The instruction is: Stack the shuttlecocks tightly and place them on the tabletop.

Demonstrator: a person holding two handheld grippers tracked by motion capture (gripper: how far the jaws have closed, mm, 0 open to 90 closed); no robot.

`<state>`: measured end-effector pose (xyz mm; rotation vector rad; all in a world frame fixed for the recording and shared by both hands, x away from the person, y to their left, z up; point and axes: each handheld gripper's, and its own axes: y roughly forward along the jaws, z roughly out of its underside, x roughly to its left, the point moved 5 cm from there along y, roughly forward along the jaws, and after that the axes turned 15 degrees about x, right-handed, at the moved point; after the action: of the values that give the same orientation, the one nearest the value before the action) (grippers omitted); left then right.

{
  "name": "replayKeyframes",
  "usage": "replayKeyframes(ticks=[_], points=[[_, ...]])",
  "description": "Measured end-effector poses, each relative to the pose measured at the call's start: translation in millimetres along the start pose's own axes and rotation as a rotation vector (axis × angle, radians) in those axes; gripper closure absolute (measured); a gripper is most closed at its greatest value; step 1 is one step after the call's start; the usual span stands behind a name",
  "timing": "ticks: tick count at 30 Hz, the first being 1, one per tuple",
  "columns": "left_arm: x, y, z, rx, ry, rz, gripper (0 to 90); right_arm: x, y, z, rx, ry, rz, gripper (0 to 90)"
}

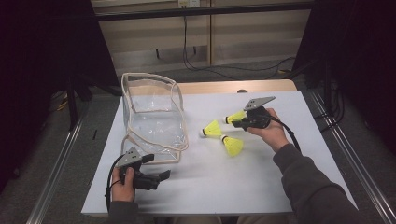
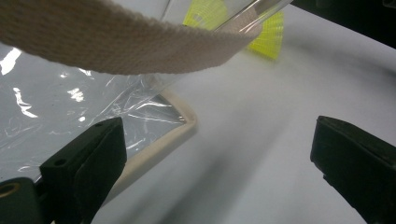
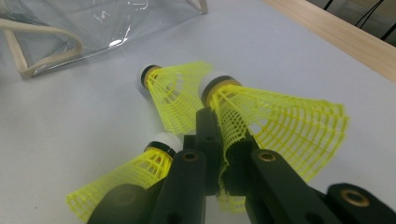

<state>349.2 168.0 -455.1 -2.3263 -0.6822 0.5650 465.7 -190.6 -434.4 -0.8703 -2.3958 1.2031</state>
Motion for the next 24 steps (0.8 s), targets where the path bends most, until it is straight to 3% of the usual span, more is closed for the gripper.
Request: replayKeyframes(ticks=[24], points=[[0.1,0.1,0.0,0.001,0.001,0.0,3.6,5.3,10.0,-2.7,0.012,-0.016,-0.012,87.5]])
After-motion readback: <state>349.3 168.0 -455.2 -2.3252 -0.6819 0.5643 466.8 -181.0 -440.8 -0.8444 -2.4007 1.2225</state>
